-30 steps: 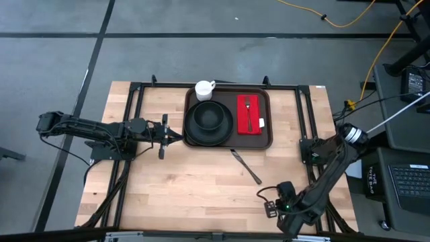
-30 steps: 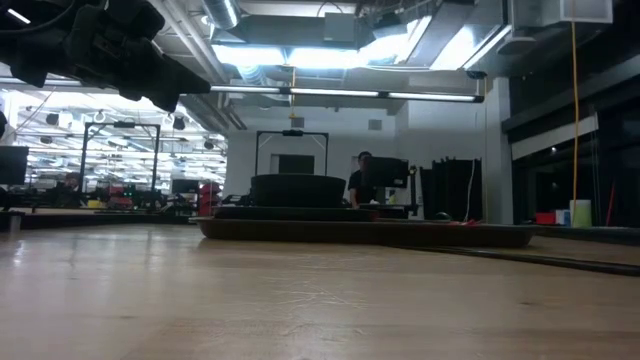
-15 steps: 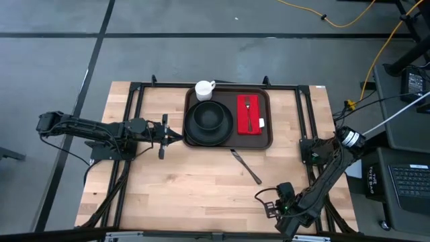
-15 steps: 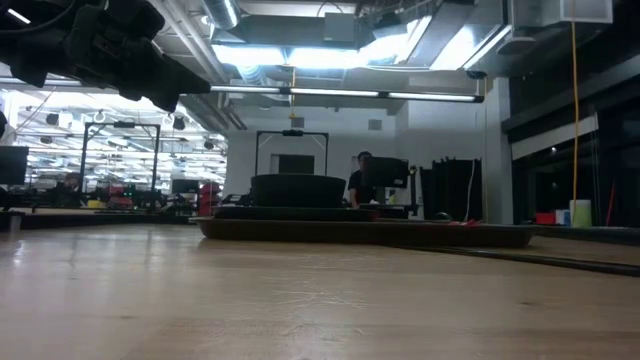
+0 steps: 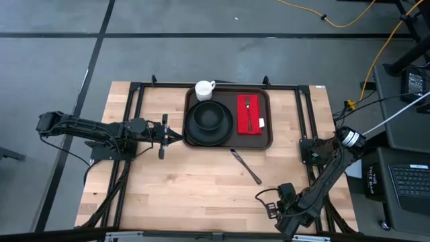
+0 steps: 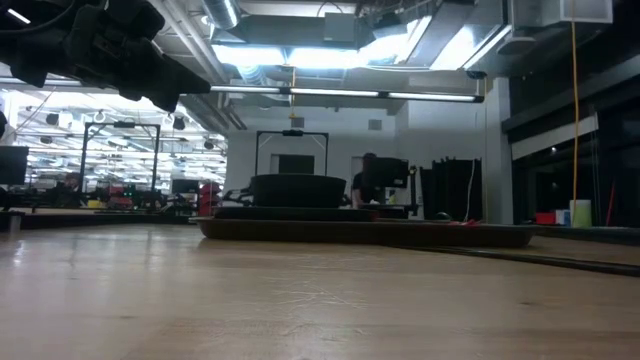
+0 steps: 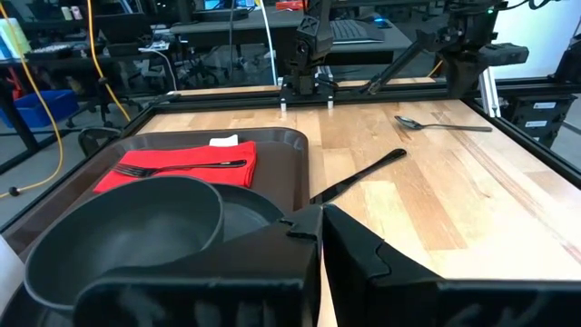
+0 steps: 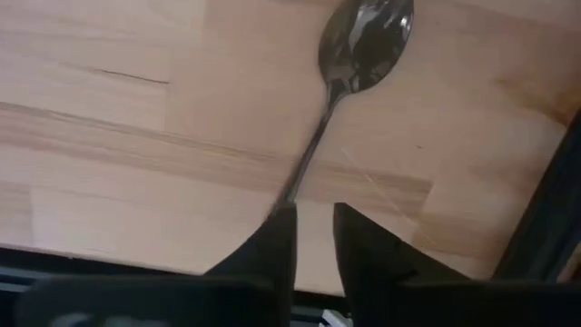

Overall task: Set up tray
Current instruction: Put the black spoon on the red napkin to the left of the black fork

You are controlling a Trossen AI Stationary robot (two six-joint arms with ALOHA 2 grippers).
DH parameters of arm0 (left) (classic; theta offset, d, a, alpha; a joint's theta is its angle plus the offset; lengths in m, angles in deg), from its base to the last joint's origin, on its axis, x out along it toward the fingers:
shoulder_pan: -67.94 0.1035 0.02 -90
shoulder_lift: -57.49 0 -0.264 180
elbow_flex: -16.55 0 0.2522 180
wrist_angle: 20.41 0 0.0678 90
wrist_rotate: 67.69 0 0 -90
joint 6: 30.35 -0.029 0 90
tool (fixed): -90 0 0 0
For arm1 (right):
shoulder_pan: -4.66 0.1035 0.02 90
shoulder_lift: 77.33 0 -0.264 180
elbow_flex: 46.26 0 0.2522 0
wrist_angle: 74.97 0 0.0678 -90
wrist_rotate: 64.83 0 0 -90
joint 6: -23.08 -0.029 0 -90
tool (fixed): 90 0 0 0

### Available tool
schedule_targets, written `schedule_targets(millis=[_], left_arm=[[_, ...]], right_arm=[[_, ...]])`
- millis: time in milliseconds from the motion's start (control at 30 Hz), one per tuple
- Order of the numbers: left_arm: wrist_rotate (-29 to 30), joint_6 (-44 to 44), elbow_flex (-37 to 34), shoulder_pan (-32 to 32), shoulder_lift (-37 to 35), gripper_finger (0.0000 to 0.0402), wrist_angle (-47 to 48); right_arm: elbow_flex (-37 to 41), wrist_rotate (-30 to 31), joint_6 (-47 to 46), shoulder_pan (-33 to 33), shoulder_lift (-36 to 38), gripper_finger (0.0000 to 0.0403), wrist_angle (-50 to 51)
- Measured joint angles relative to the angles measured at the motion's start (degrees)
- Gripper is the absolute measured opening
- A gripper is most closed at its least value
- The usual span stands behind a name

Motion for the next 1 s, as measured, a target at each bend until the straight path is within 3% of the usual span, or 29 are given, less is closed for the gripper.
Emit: schedule_targets(millis=[267,1000], left_arm=[[0.01,-0.02,0.0,-0.01,0.0,0.0004,0.01],[0.02,0.03,0.0,0.01,0.0,0.0006,-0.01]], right_arm=[[0.0,0.36,-0.01,0.0,-1.6,0.0136,1.66],[0.02,0.67,-2.76,-1.33,-10.9,0.0139,1.14]])
